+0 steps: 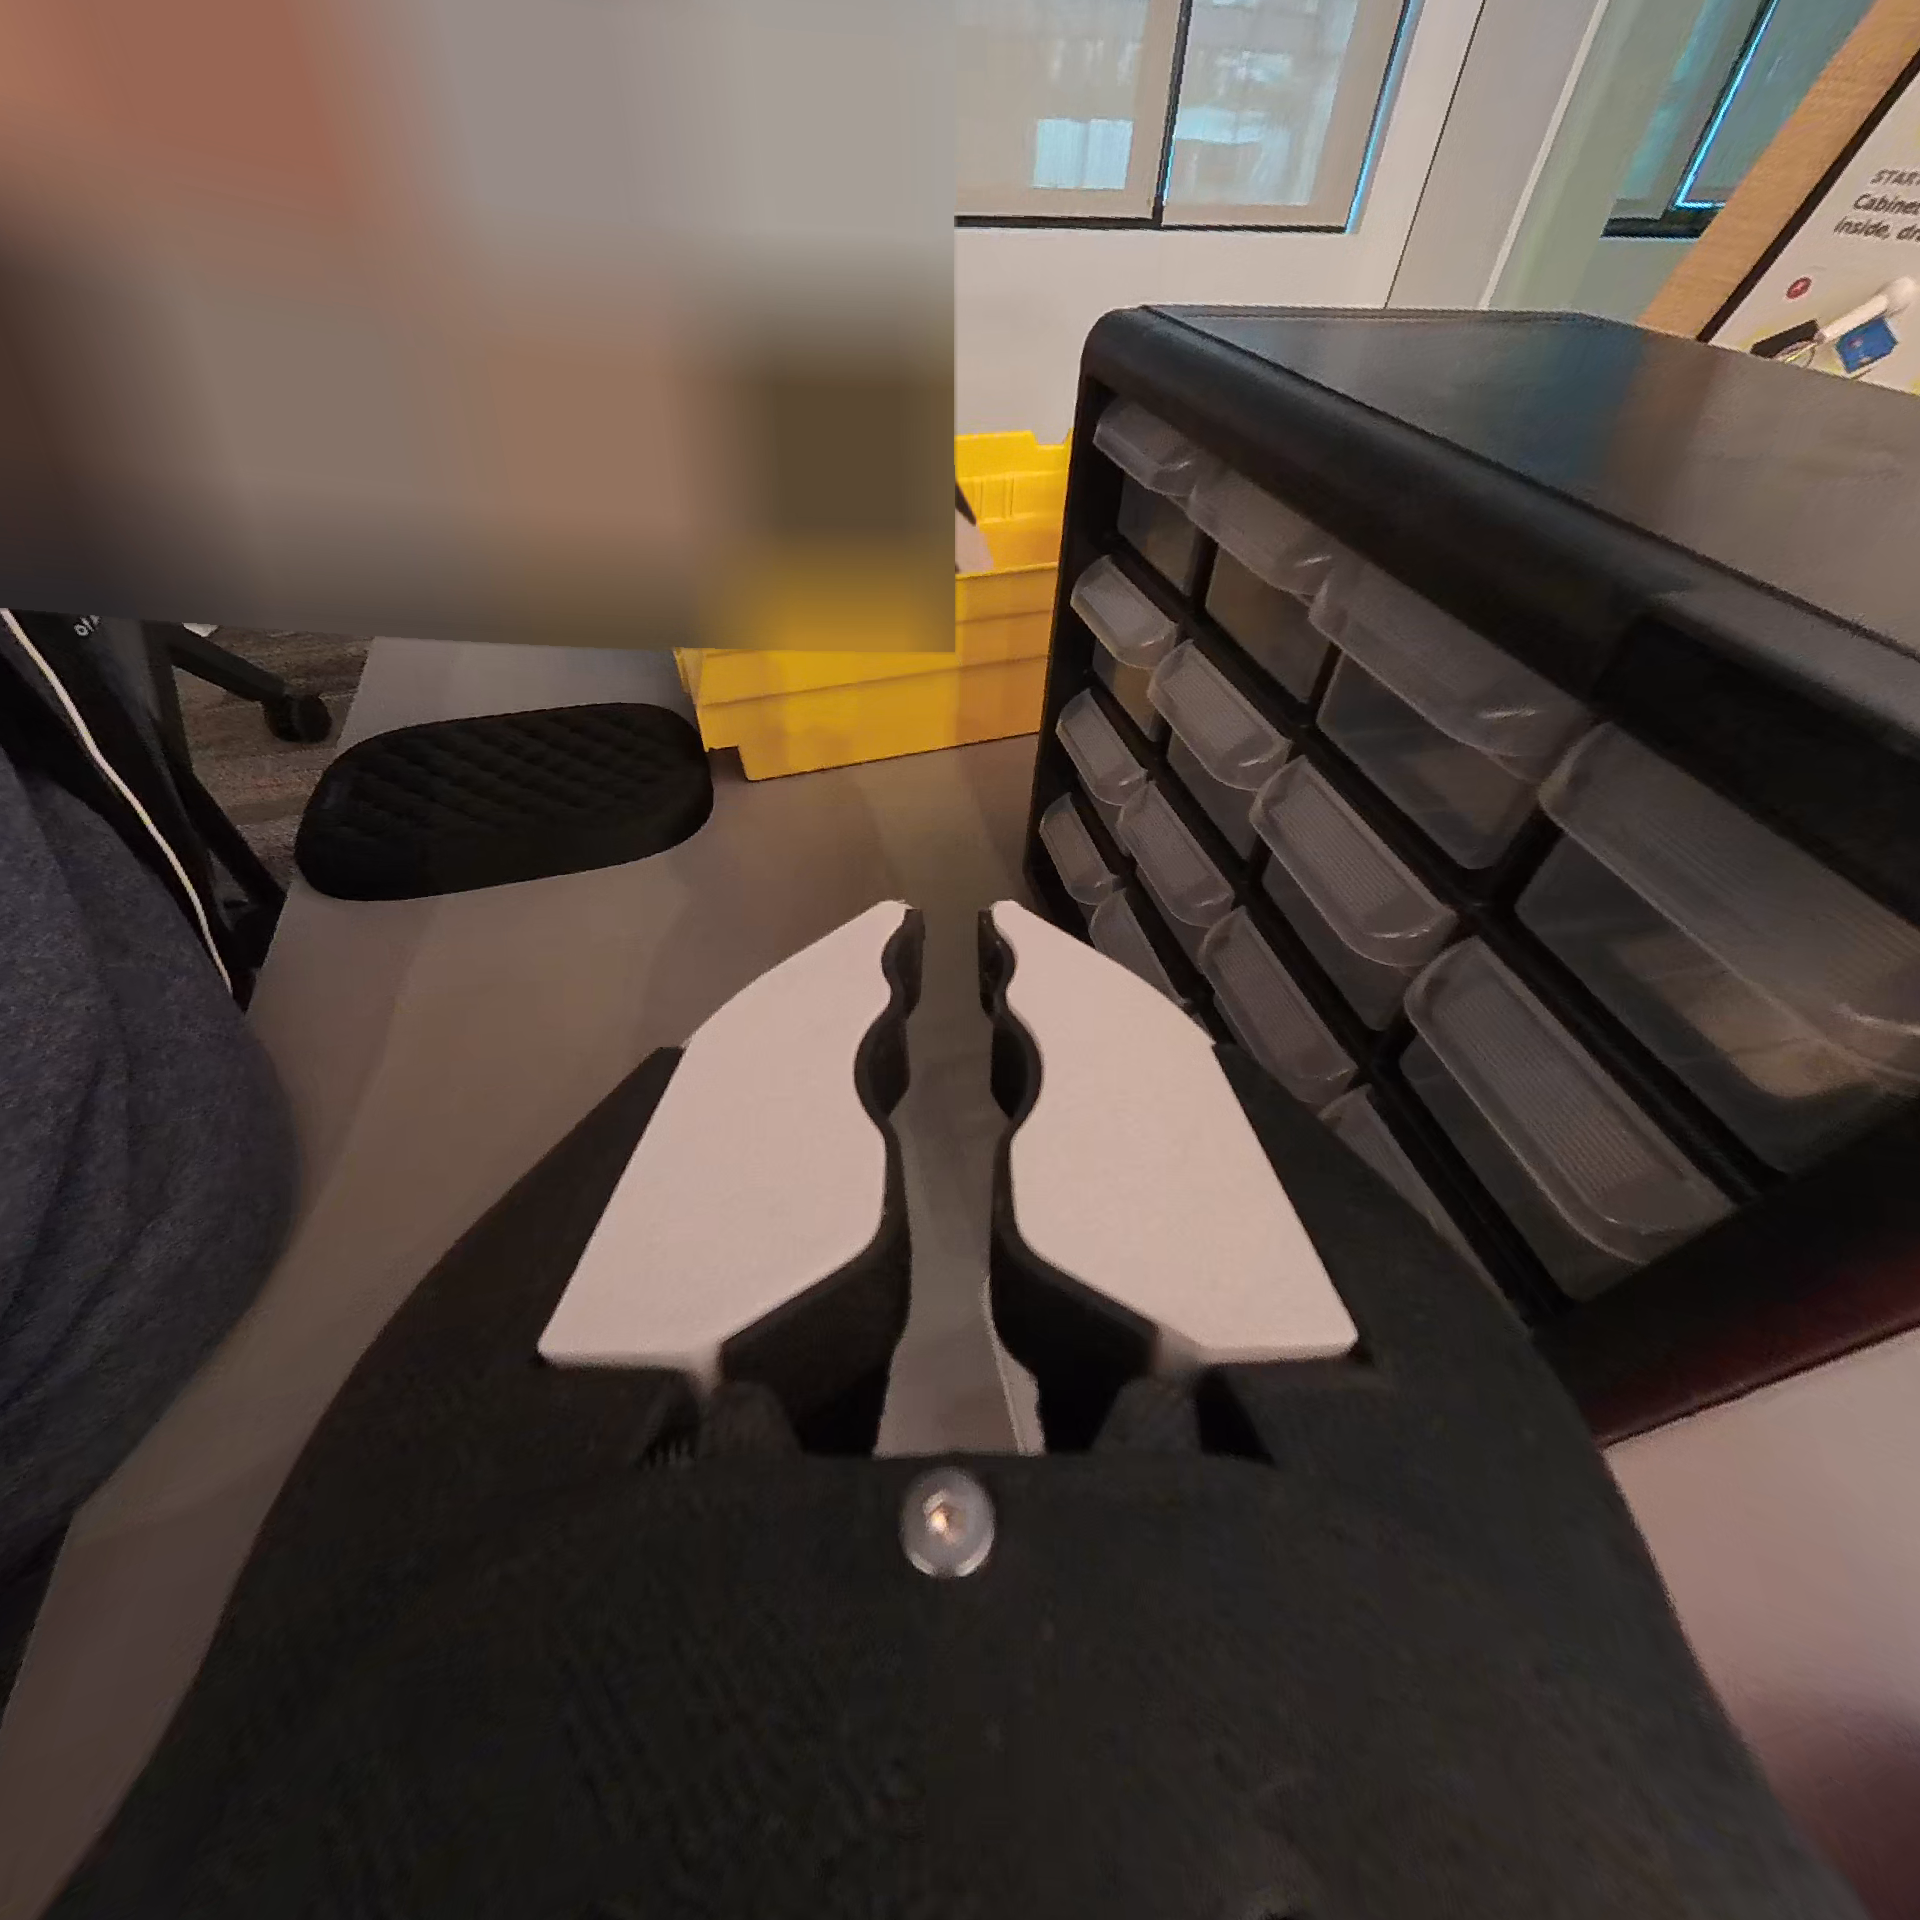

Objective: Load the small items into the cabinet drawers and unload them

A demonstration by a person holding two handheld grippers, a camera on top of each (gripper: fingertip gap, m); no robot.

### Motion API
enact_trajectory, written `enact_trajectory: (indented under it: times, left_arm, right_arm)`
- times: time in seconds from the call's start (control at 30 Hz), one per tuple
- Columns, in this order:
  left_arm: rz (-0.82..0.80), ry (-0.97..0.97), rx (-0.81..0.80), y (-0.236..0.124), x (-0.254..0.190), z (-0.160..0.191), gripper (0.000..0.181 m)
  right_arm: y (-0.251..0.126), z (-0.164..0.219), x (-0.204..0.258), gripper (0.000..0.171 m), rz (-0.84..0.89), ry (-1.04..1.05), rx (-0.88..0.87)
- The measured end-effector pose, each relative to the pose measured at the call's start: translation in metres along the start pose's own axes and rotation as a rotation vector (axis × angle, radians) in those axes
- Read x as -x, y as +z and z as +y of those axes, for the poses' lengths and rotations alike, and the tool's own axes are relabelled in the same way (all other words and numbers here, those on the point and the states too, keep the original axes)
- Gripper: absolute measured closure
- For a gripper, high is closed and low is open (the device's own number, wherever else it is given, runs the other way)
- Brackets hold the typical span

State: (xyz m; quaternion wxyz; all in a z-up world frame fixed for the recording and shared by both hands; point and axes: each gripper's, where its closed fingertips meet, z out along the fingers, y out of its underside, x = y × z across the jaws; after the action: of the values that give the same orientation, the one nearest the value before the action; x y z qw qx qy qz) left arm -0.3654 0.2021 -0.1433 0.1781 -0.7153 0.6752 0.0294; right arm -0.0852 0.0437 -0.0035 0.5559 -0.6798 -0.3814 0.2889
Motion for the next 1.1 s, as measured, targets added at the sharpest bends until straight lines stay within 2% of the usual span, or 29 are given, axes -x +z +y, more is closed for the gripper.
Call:
enact_trajectory:
  times: [0.1, 0.2, 0.3, 0.33, 0.5, 0.57, 0.63, 0.67, 0.8, 0.97, 1.0, 1.1]
  left_arm:
    - [-0.038, -0.041, 0.017, -0.002, 0.017, 0.012, 0.038]
    - [0.020, -0.120, 0.002, -0.002, 0.011, 0.016, 0.040]
    - [-0.003, -0.105, 0.024, -0.006, 0.014, 0.022, 0.045]
    - [0.024, -0.105, 0.015, -0.009, 0.010, 0.022, 0.056]
    - [0.126, -0.145, -0.100, -0.025, -0.011, 0.013, 0.085]
    - [0.168, -0.096, -0.137, -0.027, -0.024, 0.009, 0.112]
    - [0.171, -0.049, -0.167, -0.026, -0.033, 0.005, 0.123]
    - [0.190, -0.028, -0.176, -0.025, -0.039, 0.004, 0.135]
    - [0.227, -0.042, -0.131, -0.017, -0.047, 0.006, 0.137]
    - [0.275, -0.066, -0.088, -0.009, -0.052, 0.010, 0.156]
    - [0.271, -0.058, -0.098, -0.010, -0.052, 0.008, 0.165]
    - [0.263, -0.051, -0.082, -0.009, -0.054, 0.009, 0.162]
  right_arm:
    - [0.001, 0.000, 0.001, 0.160, -0.004, -0.001, 0.004]
    - [0.002, 0.002, 0.001, 0.160, -0.006, -0.002, 0.013]
    - [0.004, 0.005, 0.002, 0.160, -0.015, 0.005, 0.023]
    - [0.004, 0.006, 0.002, 0.160, -0.014, 0.003, 0.033]
    - [0.005, 0.010, 0.001, 0.161, -0.017, 0.002, 0.050]
    - [0.005, 0.011, 0.001, 0.161, -0.020, 0.006, 0.049]
    - [0.004, 0.010, 0.002, 0.161, -0.022, 0.004, 0.048]
    - [0.004, 0.010, 0.002, 0.161, -0.020, 0.002, 0.049]
    - [0.001, 0.008, 0.002, 0.161, -0.016, 0.001, 0.037]
    - [-0.004, 0.006, 0.002, 0.161, -0.015, 0.001, 0.020]
    - [-0.005, 0.006, 0.001, 0.161, -0.013, 0.002, 0.022]
    - [-0.007, 0.007, 0.001, 0.161, -0.011, 0.006, 0.022]
